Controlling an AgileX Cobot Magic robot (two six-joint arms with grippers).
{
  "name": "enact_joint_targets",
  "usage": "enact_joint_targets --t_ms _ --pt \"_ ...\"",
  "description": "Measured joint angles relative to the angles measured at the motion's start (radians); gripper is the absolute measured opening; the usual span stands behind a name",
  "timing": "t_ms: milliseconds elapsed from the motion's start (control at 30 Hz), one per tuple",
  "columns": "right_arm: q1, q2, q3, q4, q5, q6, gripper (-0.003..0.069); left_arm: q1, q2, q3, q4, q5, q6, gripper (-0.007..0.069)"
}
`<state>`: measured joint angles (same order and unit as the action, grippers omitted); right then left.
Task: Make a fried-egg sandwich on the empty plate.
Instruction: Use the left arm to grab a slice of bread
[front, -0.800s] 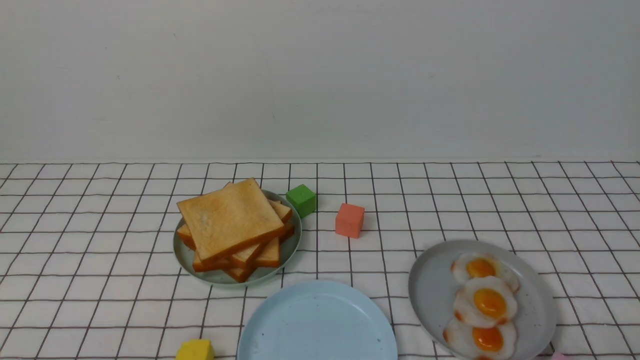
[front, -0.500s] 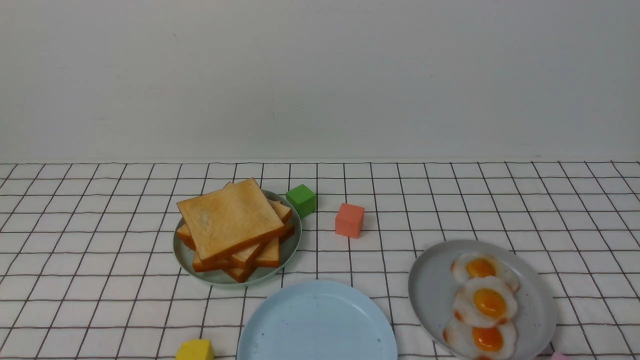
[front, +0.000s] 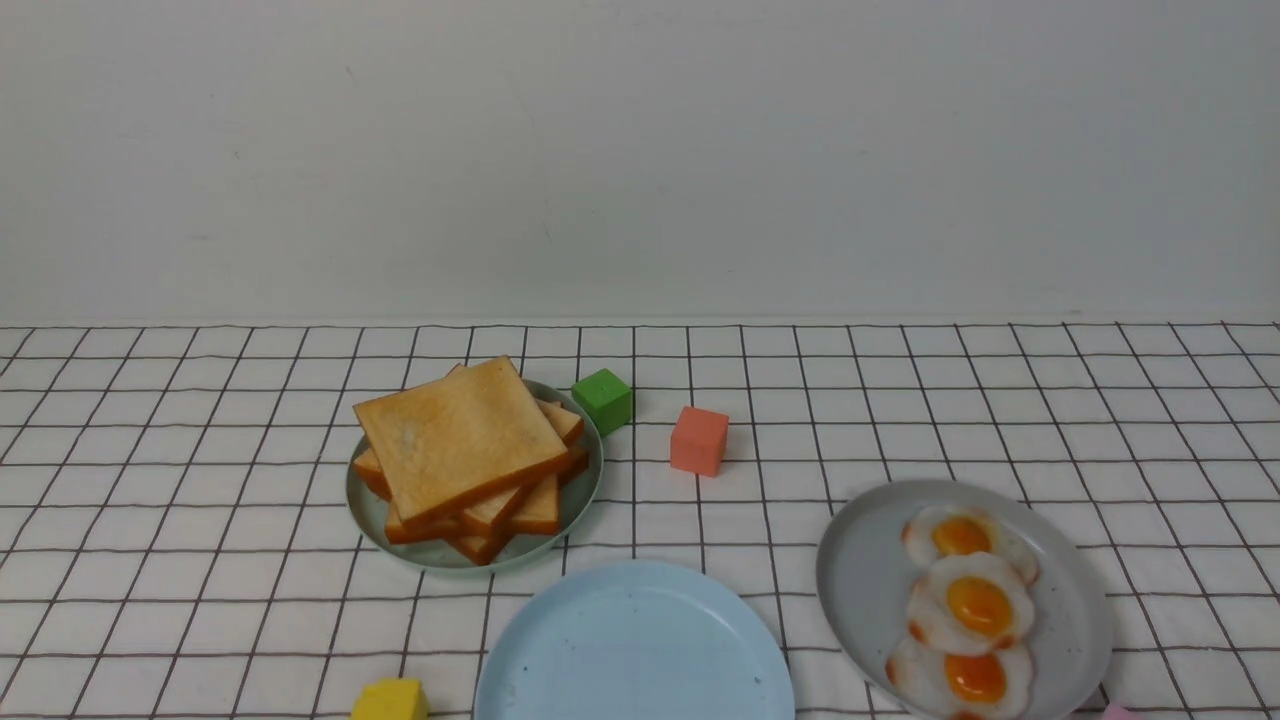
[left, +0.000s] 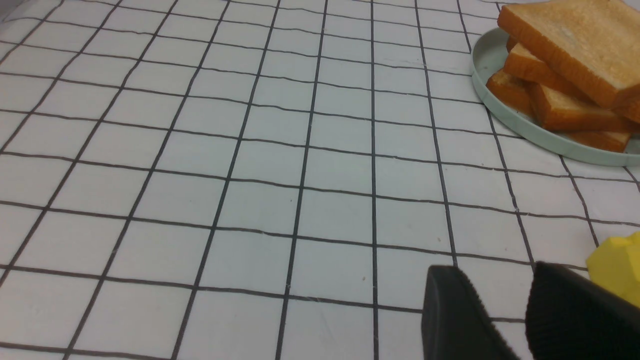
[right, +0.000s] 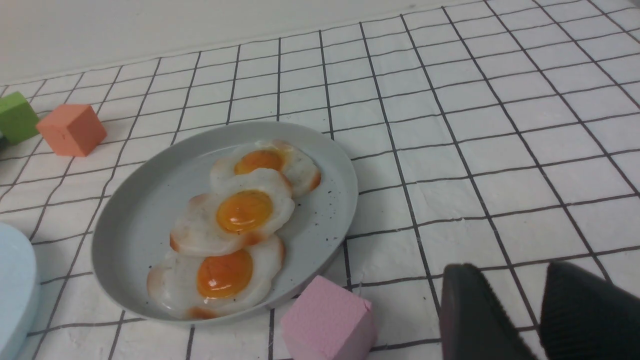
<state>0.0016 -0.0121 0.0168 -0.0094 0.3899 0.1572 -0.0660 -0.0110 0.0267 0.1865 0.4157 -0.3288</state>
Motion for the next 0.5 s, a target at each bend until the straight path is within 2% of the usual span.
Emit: enact_joint_targets --t_ms 500 --pt "0.000 0.000 0.000 0.000 -0.009 0.000 0.0241 0.000 0.000 0.002 0.000 -0.046 0.000 0.0238"
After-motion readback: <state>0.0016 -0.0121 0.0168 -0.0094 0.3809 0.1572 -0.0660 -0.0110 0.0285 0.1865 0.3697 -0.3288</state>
